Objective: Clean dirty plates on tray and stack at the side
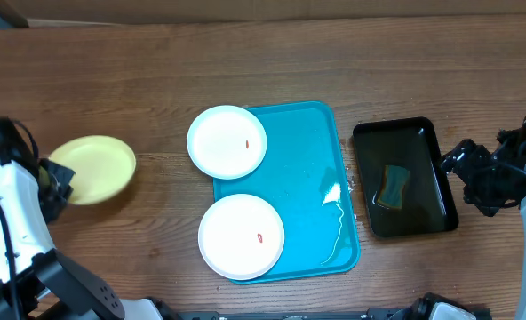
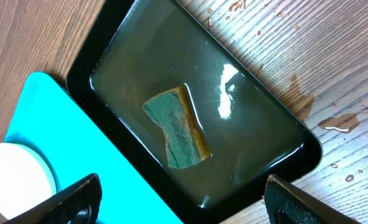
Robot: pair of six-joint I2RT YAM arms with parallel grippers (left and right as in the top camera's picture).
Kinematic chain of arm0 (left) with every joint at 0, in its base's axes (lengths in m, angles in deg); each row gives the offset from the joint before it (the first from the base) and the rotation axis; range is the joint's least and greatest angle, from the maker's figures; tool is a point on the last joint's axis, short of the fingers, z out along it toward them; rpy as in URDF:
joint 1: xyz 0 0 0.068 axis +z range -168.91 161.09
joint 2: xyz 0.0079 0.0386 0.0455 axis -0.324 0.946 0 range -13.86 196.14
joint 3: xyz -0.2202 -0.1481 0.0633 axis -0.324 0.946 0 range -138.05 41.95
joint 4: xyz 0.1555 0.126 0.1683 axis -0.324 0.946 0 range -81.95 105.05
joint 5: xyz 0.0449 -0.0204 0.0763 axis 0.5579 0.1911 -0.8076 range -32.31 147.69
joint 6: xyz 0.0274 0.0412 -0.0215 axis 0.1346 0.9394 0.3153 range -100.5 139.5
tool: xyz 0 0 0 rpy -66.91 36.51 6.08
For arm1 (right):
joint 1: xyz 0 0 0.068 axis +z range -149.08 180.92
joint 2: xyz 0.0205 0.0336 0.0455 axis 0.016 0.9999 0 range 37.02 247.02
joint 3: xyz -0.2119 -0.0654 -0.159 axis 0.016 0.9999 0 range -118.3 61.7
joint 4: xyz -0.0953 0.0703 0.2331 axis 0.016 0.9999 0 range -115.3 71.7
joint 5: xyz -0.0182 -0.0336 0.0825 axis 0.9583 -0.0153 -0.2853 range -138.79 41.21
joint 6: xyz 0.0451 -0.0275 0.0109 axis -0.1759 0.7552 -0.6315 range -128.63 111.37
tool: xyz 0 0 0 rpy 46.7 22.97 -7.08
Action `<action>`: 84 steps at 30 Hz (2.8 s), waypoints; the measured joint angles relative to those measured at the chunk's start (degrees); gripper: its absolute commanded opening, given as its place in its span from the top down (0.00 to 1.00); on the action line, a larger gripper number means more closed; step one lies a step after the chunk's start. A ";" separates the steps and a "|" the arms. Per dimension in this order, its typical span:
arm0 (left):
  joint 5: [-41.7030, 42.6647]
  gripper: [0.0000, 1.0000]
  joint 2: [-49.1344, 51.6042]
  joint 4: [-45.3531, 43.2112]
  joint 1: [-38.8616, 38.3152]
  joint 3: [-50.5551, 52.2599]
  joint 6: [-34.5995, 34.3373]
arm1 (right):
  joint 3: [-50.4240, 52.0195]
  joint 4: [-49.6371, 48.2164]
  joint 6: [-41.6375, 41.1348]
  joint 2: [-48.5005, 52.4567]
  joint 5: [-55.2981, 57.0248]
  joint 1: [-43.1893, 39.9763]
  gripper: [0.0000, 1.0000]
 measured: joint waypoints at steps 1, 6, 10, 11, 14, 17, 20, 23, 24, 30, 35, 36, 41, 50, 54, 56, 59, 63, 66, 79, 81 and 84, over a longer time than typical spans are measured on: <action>0.24 0.96 0.00 -1.33 0.24 1.86 0.00 | 0.00 0.02 0.00 0.00 0.00 0.00 0.15; 1.18 0.83 0.00 -4.02 0.24 7.96 0.26 | 0.00 -0.04 0.02 0.00 0.02 0.00 0.14; 3.67 0.67 0.00 -4.24 0.22 7.87 2.51 | 0.00 -0.04 0.02 0.00 0.02 0.00 0.14; 5.44 0.64 0.00 -4.22 0.22 7.54 3.89 | 0.00 -0.07 0.00 0.00 0.00 0.00 0.14; 11.87 0.51 0.00 -4.87 -0.87 5.84 8.15 | 0.00 -0.04 0.02 0.00 0.00 0.00 0.14; 19.47 0.27 0.00 -7.10 -4.66 3.87 14.38 | 0.00 -0.02 0.00 0.00 0.00 0.00 0.14; 22.97 0.09 0.00 -8.79 -11.15 3.19 20.41 | 0.00 -0.04 0.00 0.00 0.00 0.00 0.14; 22.12 0.07 0.00 -10.60 -19.52 3.19 25.27 | 0.00 -0.07 0.00 0.00 0.00 0.00 0.14; 20.98 0.05 0.00 -11.47 -22.29 3.17 26.58 | 0.00 -0.04 0.00 0.00 0.00 0.00 0.14; 12.57 0.25 1.81 -17.86 -33.94 3.08 29.83 | 0.00 -0.04 0.00 0.00 0.02 0.00 0.14; 10.05 0.36 7.26 -21.77 -36.63 3.08 30.29 | 0.00 -0.02 0.02 0.00 0.00 0.00 0.14; 10.01 0.37 8.28 -22.21 -37.00 3.08 30.36 | 0.00 -0.04 0.02 0.00 0.02 0.00 0.14; 9.73 0.66 12.28 -23.10 -38.47 3.08 30.14 | 0.00 0.00 0.02 0.00 0.04 0.00 0.14; 11.91 0.96 14.01 -19.61 -39.01 2.23 28.74 | 0.00 0.07 1.01 0.00 -0.92 0.09 0.20; 15.19 0.96 14.01 -16.06 -40.28 0.11 28.72 | 0.00 -0.83 3.58 0.00 -2.78 2.34 0.23; 16.20 0.96 14.01 -15.21 -41.90 -0.74 28.72 | 0.00 -1.33 4.26 0.00 -3.21 4.50 0.25; 17.05 0.96 14.01 -14.97 -45.05 -1.14 28.70 | 0.15 -2.58 4.79 0.02 -3.02 9.33 0.27; 16.55 0.96 14.01 -14.38 -49.55 -1.14 25.73 | 1.79 -5.38 3.15 1.14 0.13 14.91 0.32; 15.93 0.91 14.01 -13.46 -51.80 -1.14 21.94 | 3.87 -7.23 1.18 3.23 1.49 16.50 0.40; 15.06 0.49 14.01 -14.03 -52.72 -1.14 14.32 | 10.12 -21.07 -1.75 22.10 3.74 18.01 0.69; 15.06 0.47 14.01 -14.43 -52.72 -1.16 15.21 | 10.12 -21.99 -1.84 24.81 3.98 18.01 0.95; 14.95 0.45 14.01 -15.04 -53.11 -1.16 17.38 | 9.38 -22.01 -1.79 26.43 3.80 17.92 0.96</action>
